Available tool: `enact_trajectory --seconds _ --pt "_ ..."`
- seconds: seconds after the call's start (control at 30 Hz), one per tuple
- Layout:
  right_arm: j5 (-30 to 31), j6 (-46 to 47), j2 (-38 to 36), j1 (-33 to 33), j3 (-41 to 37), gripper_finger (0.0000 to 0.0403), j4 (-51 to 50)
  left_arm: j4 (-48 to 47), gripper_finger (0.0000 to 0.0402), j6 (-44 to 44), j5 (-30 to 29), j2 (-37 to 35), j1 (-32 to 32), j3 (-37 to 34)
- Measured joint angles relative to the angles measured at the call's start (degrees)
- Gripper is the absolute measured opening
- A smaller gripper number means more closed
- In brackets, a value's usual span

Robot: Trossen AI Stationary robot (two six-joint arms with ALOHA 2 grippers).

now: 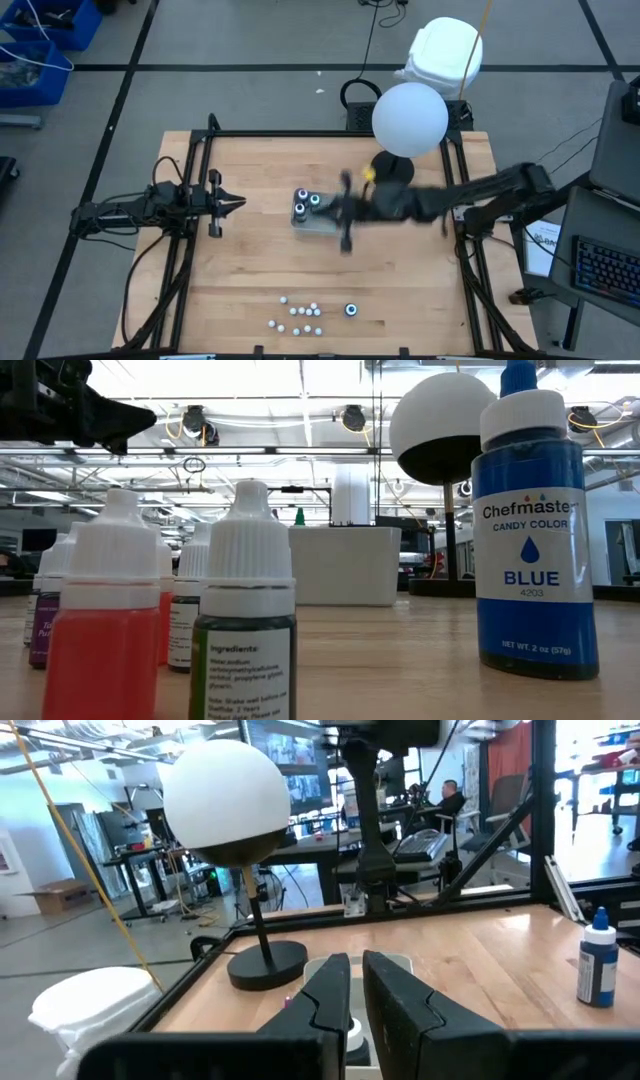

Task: Pick & Place food coloring
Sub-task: Put the large blue food coloring bottle into the gray bin

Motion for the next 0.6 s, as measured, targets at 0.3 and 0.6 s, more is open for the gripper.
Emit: enact_trajectory --seconds 0.3,0.6 --pt "-7.4 0.7 -20.8 -0.6 -22.8 0.0 8.6 -0.2 0.0042 -2.1 0.0 0.0 0.0 0.0" --pt "-0.5 2.3 -40.3 -0.2 -52.2 0.0 25.3 -0.5 0.0042 -1.8 0.0 0.0 0.0 0.0"
